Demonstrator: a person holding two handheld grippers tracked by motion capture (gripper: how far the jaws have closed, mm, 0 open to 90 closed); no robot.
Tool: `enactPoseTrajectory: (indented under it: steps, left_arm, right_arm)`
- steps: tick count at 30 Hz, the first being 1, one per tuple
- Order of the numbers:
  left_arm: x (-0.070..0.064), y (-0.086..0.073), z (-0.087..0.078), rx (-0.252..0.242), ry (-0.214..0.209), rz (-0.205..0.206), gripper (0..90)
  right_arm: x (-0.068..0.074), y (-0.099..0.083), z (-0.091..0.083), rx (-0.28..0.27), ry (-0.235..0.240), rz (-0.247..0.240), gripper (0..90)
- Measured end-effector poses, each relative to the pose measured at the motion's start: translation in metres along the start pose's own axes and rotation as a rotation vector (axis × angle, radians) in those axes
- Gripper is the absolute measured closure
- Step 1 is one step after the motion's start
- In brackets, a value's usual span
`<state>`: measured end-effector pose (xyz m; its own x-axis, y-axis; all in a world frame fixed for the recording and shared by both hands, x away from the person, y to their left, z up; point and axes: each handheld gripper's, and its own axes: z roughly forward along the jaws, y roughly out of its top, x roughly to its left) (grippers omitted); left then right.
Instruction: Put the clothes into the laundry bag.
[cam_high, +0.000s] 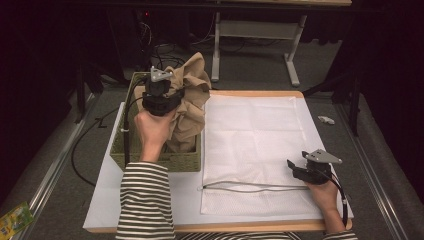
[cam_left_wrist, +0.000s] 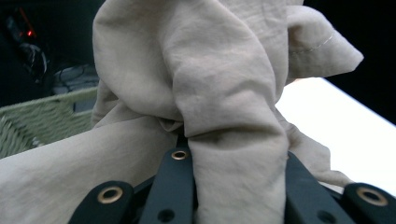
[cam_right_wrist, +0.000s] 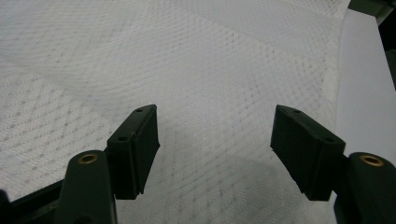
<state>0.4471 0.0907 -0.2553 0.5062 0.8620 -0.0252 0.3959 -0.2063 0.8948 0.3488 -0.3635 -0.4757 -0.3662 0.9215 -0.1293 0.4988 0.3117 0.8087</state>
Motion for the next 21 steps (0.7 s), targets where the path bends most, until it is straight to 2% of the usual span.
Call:
enactPoseTrajectory:
  steps: [1,2,11,13,14,17,21]
  left_arm:
    - [0.0,0.0,0.0,0.0,0.0,0.0,80.8]
    - [-0.006,0.004,-0.002,-0.003,-0.021,-0.007,80.8]
    - [-0.029,0.023,-0.012,-0.054,-0.093,0.017,81.1]
    - [-0.031,0.024,-0.012,-0.059,-0.101,0.016,81.1]
    - [-0.036,0.027,-0.013,-0.069,-0.126,0.015,81.1]
    - [-0.041,0.03,-0.013,-0.077,-0.15,0.015,81.1]
    - [-0.058,0.037,-0.011,-0.094,-0.213,0.027,81.2]
  right_arm:
    - [0.0,0.0,0.0,0.0,0.0,0.0,32.1]
    - [0.0,0.0,0.0,-0.001,0.0,0.0,32.1]
    - [-0.001,0.0,-0.001,-0.005,0.0,0.007,32.0]
    - [-0.001,0.0,-0.001,-0.005,0.001,0.007,31.9]
    - [-0.001,0.0,-0.001,-0.005,0.0,0.01,31.9]
    - [-0.001,0.0,-0.001,-0.006,-0.001,0.011,31.9]
    - [-0.002,0.0,-0.001,-0.011,0.001,0.005,31.9]
